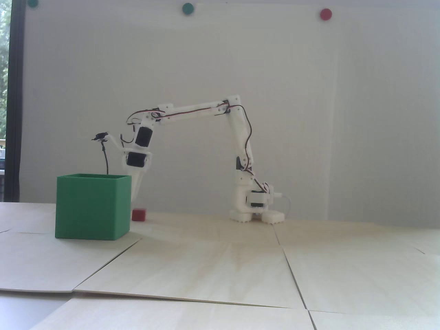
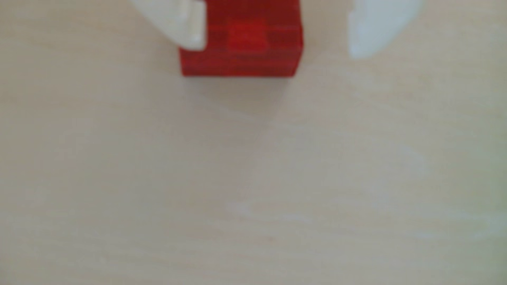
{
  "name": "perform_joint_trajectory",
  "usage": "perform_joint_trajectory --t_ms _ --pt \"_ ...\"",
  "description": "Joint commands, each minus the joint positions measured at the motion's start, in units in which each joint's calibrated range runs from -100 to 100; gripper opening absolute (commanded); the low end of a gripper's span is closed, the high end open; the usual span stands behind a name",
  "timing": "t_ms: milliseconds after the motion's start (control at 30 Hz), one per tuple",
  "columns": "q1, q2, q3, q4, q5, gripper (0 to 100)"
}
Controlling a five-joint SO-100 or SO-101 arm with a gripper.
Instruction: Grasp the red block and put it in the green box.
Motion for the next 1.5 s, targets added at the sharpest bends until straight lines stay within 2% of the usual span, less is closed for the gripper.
perform_joint_trajectory --t_ms 0,1467 --pt "-0.18 -0.34 -2.32 -1.04 0.49 19" --pt "-1.95 3.45 -2.23 -1.04 0.13 19"
